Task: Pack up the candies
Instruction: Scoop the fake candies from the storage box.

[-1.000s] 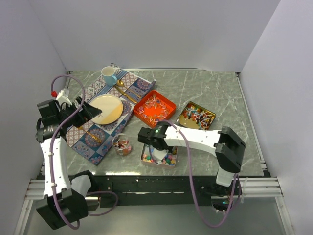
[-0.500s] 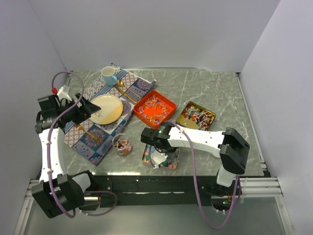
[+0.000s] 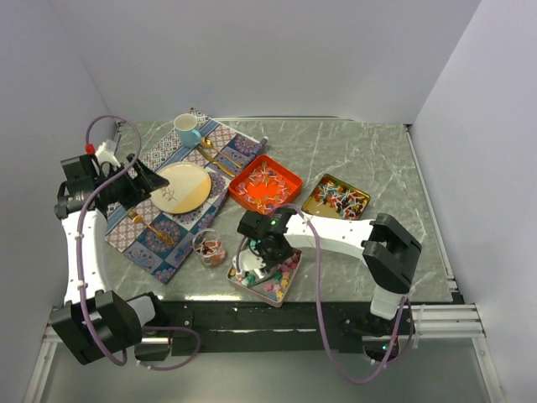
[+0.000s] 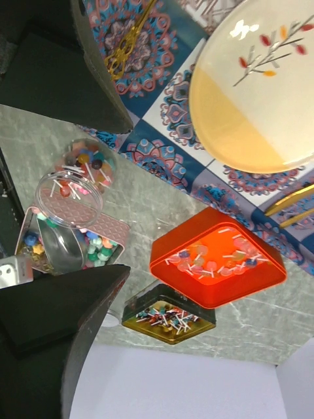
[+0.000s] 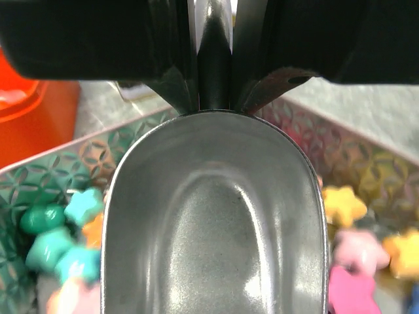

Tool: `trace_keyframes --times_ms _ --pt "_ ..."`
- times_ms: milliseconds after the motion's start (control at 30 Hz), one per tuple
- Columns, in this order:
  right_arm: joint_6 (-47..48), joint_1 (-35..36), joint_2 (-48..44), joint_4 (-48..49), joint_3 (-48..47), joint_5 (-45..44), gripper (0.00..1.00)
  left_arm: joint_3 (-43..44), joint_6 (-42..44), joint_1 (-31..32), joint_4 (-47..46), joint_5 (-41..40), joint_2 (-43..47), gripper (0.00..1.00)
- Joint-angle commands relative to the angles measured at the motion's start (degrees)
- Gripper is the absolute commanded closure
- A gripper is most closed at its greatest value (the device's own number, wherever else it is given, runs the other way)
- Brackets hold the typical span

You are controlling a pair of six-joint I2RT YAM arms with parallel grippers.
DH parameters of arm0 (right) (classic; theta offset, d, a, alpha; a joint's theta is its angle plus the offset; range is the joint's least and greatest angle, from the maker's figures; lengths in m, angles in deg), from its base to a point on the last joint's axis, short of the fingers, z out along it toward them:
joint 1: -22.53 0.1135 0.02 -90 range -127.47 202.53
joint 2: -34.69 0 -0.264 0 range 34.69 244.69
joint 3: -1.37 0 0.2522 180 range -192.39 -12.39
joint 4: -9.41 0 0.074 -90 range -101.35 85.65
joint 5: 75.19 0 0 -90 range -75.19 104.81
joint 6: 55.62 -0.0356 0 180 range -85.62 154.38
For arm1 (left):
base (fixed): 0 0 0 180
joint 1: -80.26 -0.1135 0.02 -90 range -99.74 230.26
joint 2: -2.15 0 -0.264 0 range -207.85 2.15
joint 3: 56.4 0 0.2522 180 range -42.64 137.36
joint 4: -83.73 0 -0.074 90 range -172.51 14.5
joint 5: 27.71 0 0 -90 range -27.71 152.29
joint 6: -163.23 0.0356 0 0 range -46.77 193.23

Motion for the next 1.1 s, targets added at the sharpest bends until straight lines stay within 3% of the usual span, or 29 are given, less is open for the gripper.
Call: trace_keyframes --times_ms 0,333,467,800,933,1067 --pt "-7.38 -3.09 3.35 9.94 1.24 6.22 1.00 6.36 3.50 -0.17 3.72 -0.68 0.48 0.13" --pt "-7.39 -11.37 -6.48 12.14 3.78 16.76 1.00 8.48 4.56 0.53 5.06 0.46 -0.31 0.13" --pt "-5.90 -11.64 -13.50 13.02 6.77 19.22 1.00 8.57 4.73 0.71 4.08 0.81 -1.36 0.14" --pt "-9.94 -14.53 -20.99 14.95 7.83 29.50 1.00 7.16 2.89 0.80 1.97 0.90 -1.54 0.14" --pt "-10.47 -14.54 -22.75 16.80 8.62 29.43 1.00 8.30 4.28 0.80 2.85 0.90 -1.28 0.14" --pt "-9.68 -14.27 -19.08 11.54 0.13 22.42 1.00 9.53 4.99 0.80 3.56 0.73 -1.63 0.14"
